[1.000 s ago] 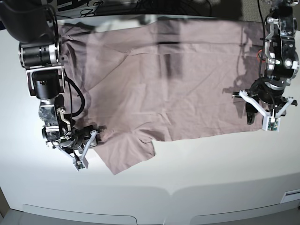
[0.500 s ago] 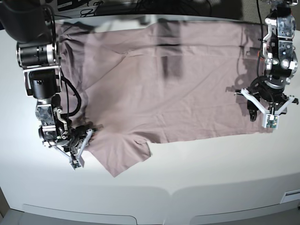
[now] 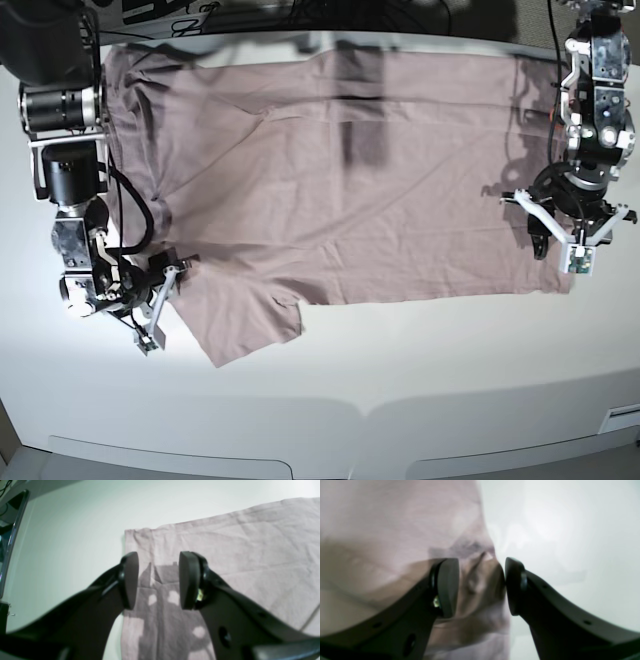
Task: Fold the T-shirt properly
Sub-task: 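Lower both grippers and pinch the hem corners of the shirt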
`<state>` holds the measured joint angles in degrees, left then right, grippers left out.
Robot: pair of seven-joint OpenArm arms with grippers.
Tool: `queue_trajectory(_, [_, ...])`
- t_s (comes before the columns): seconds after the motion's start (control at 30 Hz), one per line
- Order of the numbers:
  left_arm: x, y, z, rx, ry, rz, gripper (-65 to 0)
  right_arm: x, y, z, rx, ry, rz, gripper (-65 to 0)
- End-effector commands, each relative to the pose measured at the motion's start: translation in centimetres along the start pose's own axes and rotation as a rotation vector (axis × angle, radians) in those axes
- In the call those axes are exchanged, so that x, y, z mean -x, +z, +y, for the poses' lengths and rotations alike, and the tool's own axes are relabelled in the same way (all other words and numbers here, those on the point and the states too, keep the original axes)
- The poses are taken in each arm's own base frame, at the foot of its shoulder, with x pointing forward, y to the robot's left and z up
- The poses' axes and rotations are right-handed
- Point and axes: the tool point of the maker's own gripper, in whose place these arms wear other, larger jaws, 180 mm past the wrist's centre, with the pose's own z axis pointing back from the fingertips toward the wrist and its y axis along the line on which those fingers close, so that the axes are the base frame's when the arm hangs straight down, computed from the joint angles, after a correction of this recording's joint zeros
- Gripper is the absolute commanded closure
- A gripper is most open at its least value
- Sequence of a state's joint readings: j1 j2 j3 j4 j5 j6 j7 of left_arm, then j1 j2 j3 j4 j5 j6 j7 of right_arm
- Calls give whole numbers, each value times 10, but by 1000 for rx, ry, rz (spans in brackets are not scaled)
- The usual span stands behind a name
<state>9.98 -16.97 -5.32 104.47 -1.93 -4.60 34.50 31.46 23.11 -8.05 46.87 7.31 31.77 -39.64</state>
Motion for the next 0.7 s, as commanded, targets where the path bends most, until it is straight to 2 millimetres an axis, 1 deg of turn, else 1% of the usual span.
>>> queue_trajectory(0.0, [-17, 1, 7, -19, -9, -57, -262, -34, 16, -11, 18, 7, -93, -300])
queue_trajectory(0.1, [-17, 1, 7, -19, -10, -56, -262, -56, 28, -9, 24, 31, -159, -300])
queue_trajectory(0.17, [-17, 1, 7, -19, -10, -56, -262, -60, 30, -10, 30, 40, -172, -300])
queue_trajectory(0.27, [-17, 1, 7, -19, -10, -56, -262, -55, 30, -17, 73, 75, -144, -300])
queue_trajectory(0.43, [-17, 1, 7, -19, -9, -55, -262, -36, 35, -39, 113, 69, -74, -300])
queue_trajectory(0.67, [-16, 1, 6, -15, -3, -52, -262, -28, 48, -62, 64, -77, -117, -300])
